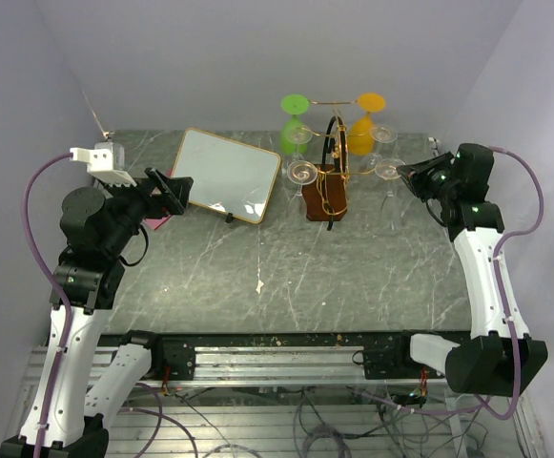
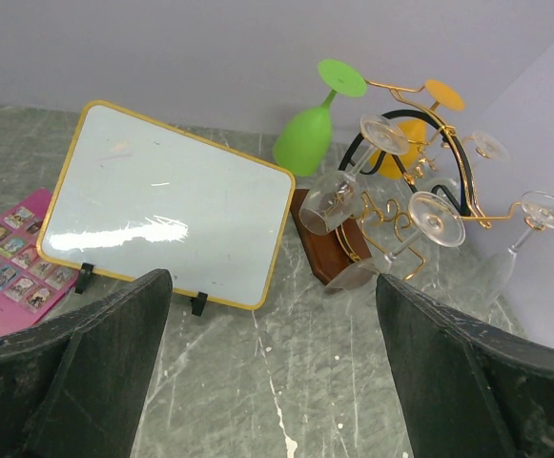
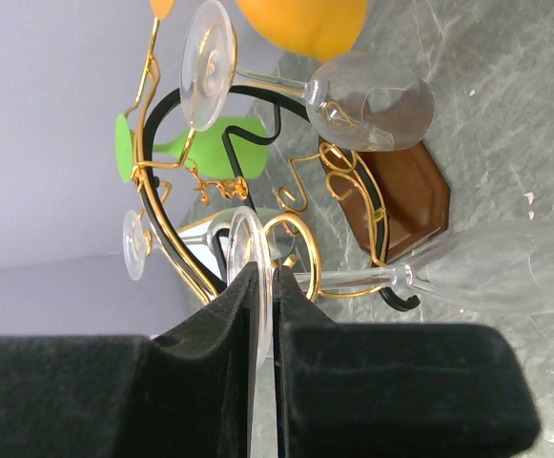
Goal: Take the wine glass off the wine glass rack
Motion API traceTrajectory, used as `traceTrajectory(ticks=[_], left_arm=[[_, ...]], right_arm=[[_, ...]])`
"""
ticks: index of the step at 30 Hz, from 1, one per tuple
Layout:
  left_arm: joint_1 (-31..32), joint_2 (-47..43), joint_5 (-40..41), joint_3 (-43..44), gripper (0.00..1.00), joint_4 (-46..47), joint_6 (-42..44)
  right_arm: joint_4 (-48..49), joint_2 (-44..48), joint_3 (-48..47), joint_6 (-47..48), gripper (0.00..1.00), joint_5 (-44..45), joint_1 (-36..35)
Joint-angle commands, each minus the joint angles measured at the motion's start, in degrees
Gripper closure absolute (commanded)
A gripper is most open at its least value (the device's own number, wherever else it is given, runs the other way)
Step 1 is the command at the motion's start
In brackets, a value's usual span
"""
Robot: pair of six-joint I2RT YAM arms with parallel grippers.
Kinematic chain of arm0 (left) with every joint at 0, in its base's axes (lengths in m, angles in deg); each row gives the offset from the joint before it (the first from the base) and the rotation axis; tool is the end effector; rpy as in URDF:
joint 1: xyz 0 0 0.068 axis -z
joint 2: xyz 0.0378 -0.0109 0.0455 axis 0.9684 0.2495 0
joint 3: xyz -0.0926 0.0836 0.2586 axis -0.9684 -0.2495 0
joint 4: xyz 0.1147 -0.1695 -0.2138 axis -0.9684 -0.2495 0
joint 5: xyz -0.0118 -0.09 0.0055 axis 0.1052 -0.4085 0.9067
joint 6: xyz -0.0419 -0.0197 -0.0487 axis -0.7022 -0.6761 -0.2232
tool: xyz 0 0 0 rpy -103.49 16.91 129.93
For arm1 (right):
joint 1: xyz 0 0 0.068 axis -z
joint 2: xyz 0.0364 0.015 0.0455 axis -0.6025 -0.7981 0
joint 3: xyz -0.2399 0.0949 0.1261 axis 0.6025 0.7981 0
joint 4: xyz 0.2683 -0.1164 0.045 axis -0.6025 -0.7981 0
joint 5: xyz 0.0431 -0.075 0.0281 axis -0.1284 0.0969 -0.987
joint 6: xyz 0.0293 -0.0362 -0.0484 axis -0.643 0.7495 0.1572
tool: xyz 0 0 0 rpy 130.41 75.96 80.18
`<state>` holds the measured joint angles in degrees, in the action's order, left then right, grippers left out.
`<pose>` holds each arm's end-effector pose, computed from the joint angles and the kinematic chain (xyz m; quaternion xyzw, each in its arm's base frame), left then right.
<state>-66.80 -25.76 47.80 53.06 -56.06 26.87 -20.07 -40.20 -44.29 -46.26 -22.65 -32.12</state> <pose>0.1840 -0.0380 0.4440 -0.0351 0.7194 -0.2578 0.6440 0.3062 -0.0166 0.3815 0.4038 0.7393 0.3112 0.4399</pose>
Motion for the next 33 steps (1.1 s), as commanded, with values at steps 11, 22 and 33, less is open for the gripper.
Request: traceTrajectory(ticks=[11,22,33], left_arm=[[0.4,-0.6,-1.0,2.2,0.01,-0.5,0.1],[0.4,-0.8,-0.9,2.6,0.01,-0.9,0.1],[0.4,-0.8,-1.1,2.4,0.01,-0.6,-0.1]], right_arm=[[2.4,2.0,-1.1,-5.4,1.00,4.8,0.4],[4.6,0.5,-1.0,-5.9,1.00,4.7,0.5],[8.8,-1.9,-1.2,-5.0,1.00,-0.9,0.4]])
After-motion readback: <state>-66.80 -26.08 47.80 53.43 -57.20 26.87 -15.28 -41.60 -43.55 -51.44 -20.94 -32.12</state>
